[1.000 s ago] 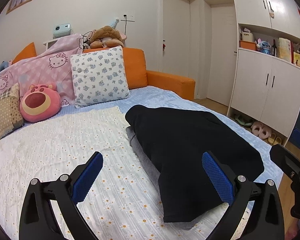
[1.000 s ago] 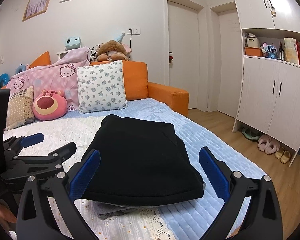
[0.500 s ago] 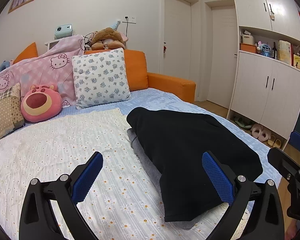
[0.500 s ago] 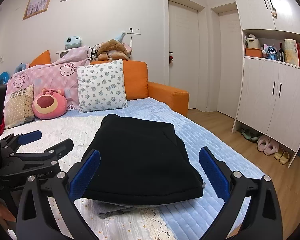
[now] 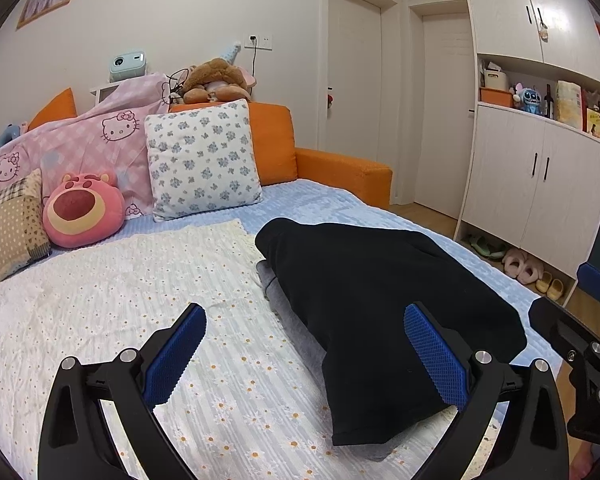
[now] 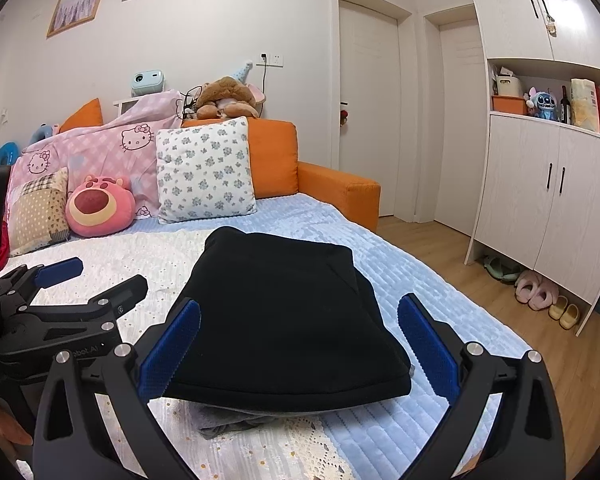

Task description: Fold large clothes

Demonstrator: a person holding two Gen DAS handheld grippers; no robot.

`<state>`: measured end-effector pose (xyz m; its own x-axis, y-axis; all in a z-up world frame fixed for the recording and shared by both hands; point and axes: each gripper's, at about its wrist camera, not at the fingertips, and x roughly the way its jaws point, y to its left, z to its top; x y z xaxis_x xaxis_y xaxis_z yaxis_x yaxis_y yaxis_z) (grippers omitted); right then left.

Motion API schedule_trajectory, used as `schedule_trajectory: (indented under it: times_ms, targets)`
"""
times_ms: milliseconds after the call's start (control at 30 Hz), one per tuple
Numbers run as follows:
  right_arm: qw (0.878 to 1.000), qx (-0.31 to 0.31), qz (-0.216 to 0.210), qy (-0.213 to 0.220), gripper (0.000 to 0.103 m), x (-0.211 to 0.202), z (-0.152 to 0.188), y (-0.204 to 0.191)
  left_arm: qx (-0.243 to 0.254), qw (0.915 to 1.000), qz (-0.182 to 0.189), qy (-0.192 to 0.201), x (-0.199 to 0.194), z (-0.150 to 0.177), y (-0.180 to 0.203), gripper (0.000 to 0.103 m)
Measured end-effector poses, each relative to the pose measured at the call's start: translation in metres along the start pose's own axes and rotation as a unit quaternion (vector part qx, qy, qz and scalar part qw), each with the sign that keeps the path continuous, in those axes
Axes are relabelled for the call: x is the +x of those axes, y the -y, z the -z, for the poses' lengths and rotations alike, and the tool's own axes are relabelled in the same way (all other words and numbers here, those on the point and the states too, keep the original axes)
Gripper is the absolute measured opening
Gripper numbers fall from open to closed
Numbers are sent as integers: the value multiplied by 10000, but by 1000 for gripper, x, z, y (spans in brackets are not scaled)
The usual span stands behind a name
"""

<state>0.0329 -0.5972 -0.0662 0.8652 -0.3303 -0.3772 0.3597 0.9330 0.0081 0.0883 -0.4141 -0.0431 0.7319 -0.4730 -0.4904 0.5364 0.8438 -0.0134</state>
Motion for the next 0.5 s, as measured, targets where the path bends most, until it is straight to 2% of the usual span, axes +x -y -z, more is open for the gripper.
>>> schedule_trajectory:
  times_ms: [500]
  targets:
    - [10000,22,8,5,98,1,5,2,-19,10000,-15,41,0,-2,0,101]
